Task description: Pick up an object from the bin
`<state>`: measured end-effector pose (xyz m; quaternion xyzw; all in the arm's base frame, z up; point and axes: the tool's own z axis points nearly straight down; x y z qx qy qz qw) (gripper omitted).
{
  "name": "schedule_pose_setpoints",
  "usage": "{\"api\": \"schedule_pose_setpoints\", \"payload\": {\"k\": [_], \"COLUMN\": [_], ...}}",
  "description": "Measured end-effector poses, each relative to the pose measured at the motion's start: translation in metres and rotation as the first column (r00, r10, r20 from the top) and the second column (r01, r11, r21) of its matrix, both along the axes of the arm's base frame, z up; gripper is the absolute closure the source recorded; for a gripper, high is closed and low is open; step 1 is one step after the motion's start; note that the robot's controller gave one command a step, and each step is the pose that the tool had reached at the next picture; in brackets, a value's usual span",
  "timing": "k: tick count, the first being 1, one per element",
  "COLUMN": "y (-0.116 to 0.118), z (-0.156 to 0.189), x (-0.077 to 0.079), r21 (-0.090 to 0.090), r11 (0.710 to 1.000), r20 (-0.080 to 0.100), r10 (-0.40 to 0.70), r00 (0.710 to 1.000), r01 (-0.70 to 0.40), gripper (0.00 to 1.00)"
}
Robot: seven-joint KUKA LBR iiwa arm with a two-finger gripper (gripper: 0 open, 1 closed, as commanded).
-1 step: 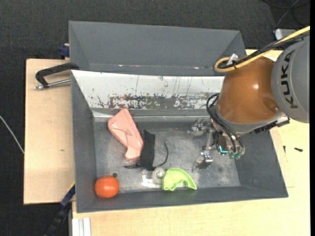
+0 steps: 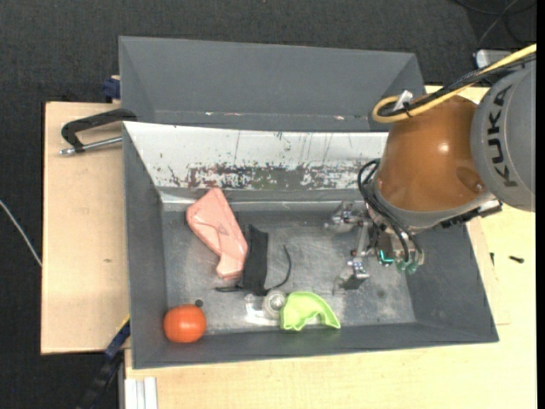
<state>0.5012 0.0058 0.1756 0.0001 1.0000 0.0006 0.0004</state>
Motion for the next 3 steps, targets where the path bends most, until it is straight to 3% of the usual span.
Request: {"api": "schedule_pose_setpoints", "payload": {"k": [1,2,3], "y": [0.0218,0.0216,0.0216], "z": [-0.1011,-0.1022,-0.1022], "x": [-0.0004,0.0006,0.0006], "r21": [0.001,0.0,0.0], "r11": [0.997,0.997,0.997], "r20": [-0.004,0.004,0.004], "r10": [0.072,0.071,0.071], "r00": [0.997,0.997,0.997], "r01": [-0.072,-0.071,-0.071], "gripper": [1.0,0.0,0.0]}}
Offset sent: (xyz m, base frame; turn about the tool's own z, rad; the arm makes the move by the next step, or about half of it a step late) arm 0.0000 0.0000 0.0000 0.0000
